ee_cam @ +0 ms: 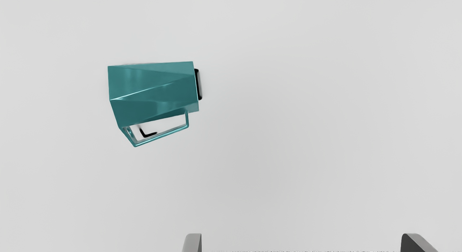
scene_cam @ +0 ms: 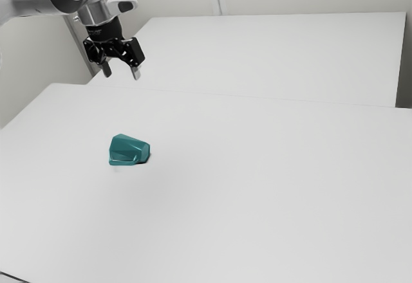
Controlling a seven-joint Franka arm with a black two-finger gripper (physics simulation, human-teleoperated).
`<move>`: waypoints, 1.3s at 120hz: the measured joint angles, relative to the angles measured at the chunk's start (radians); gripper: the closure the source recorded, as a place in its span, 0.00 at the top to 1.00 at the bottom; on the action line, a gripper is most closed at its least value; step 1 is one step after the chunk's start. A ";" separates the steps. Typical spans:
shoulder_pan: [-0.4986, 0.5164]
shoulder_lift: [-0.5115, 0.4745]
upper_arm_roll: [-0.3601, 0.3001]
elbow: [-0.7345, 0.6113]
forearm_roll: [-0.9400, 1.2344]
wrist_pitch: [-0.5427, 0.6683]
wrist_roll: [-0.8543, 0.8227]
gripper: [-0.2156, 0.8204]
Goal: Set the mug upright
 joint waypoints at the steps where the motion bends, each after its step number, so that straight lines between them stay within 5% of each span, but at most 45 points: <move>1: 0.000 0.000 0.000 0.000 0.000 -0.001 0.001 0.79; 21: -0.004 0.000 0.005 0.001 -0.001 -0.007 0.017 0.79; 117: 0.001 0.074 0.279 0.018 -0.002 -0.012 0.132 0.79; 156: 0.003 0.078 0.348 0.019 -0.217 -0.018 0.194 0.79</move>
